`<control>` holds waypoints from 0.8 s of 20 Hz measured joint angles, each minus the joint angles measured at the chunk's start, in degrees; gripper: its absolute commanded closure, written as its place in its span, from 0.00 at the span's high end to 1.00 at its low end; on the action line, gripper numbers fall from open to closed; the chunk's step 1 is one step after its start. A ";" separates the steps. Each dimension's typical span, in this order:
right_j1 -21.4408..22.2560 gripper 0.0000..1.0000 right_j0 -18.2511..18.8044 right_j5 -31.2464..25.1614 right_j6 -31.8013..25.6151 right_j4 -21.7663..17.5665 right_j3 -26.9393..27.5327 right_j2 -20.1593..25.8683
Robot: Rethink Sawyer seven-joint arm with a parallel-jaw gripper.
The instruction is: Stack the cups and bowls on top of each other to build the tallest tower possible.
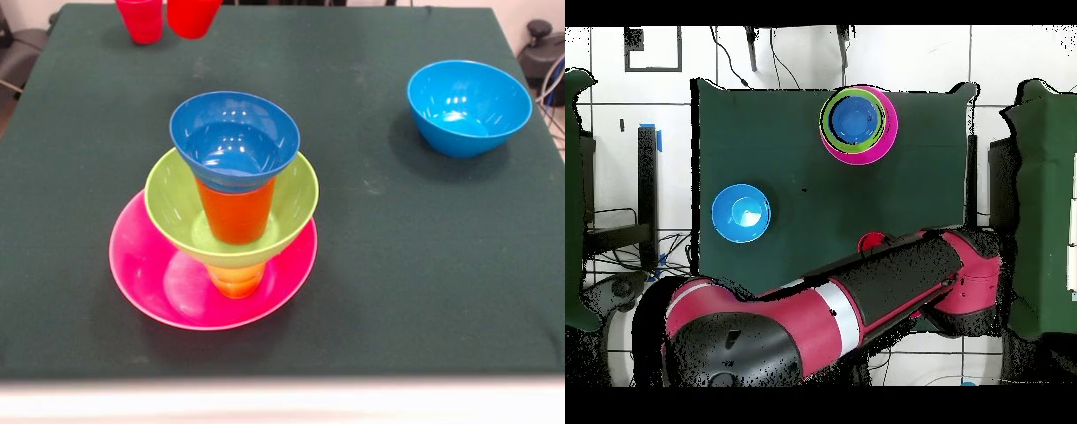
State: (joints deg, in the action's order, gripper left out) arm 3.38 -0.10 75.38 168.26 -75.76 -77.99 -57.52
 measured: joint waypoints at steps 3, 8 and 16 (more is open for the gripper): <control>0.04 0.00 0.00 0.00 0.01 0.00 0.40 0.00; 0.31 0.00 -0.01 0.00 0.65 0.00 1.07 0.01; 1.04 0.00 0.00 0.00 3.35 0.00 2.48 0.01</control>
State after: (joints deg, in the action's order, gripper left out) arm 4.42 -0.10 75.38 171.61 -75.76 -75.51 -57.51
